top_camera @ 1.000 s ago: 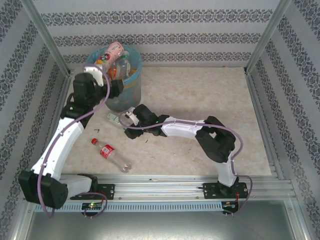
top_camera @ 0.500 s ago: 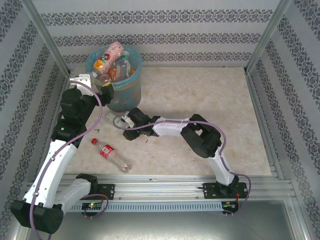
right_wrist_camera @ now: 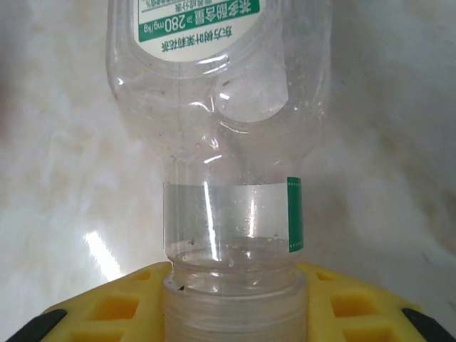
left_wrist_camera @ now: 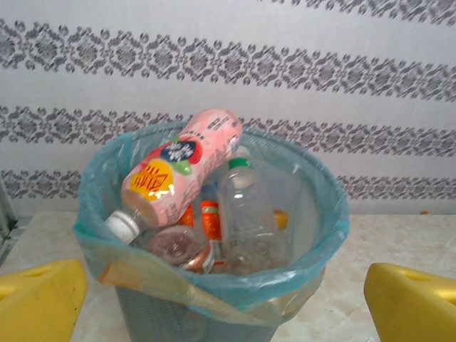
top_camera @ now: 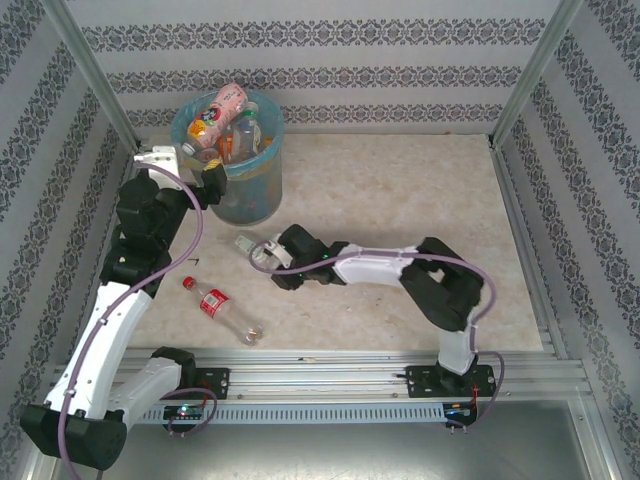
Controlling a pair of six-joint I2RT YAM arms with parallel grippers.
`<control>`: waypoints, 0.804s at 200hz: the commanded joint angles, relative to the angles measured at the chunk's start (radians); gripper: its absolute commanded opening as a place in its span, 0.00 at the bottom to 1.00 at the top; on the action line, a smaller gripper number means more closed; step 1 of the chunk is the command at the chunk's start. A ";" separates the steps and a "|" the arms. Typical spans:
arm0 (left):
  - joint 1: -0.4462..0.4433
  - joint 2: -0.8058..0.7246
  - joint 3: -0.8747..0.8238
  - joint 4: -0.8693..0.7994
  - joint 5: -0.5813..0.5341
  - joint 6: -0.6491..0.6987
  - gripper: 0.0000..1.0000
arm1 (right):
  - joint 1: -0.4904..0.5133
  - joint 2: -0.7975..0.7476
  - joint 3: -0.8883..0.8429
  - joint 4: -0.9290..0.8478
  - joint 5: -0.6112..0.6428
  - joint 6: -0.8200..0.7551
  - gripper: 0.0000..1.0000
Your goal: Put the plastic bottles in the bin
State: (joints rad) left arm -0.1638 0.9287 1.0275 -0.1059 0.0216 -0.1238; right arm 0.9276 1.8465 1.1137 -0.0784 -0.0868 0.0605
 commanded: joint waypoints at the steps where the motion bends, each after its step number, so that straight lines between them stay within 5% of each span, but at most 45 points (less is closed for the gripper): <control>1: -0.008 0.025 0.074 0.036 0.127 -0.028 1.00 | 0.009 -0.157 -0.089 0.036 0.071 0.008 0.18; 70: -0.006 0.178 0.161 0.159 0.683 -0.201 1.00 | 0.000 -0.628 -0.286 0.078 0.205 -0.012 0.16; 93: -0.007 0.203 0.147 0.251 0.771 -0.277 1.00 | -0.027 -0.725 -0.296 0.102 0.220 -0.010 0.15; 136: -0.011 0.277 0.059 0.672 0.946 -0.585 1.00 | -0.071 -0.797 -0.261 0.156 0.206 -0.019 0.16; 161: -0.031 0.320 0.066 0.736 0.991 -0.654 0.99 | -0.072 -0.792 -0.219 0.178 0.176 -0.028 0.16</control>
State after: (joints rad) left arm -0.1688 1.2179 1.1015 0.4175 0.8993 -0.6216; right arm 0.8570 1.0565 0.8391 0.0395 0.1074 0.0505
